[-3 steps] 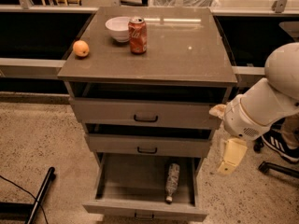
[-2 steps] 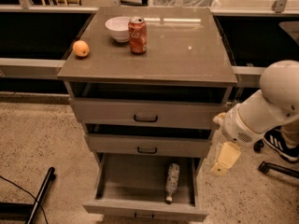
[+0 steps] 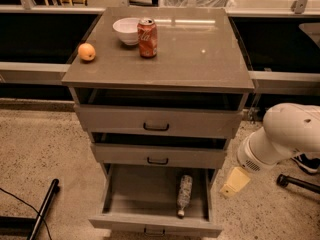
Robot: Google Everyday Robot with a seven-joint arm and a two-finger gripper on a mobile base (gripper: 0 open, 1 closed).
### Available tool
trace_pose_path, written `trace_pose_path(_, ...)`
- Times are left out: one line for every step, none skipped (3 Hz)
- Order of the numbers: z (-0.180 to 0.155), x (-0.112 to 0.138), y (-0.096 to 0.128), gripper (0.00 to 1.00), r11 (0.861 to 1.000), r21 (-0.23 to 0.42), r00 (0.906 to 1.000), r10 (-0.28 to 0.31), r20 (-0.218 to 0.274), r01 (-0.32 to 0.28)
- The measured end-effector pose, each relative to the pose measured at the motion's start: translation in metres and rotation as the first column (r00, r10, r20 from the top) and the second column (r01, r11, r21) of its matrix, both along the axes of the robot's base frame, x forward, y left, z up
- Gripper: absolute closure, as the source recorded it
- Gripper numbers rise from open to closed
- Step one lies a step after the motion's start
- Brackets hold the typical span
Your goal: Pick blue plastic bottle from bottom drawer and place on counter
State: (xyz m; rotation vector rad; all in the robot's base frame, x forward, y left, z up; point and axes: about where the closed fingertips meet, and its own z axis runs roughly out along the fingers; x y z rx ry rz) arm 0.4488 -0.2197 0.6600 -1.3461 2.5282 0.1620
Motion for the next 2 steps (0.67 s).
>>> trace_pose_path(-0.002,0.001,-0.001,0.00,1.000,-0.004,0.9997,-0.023,0.001,0.023)
trace_pose_path(-0.015,0.014,0.003,0.00,0.998,0.022,0.9980,-0.063,-0.011,0.063)
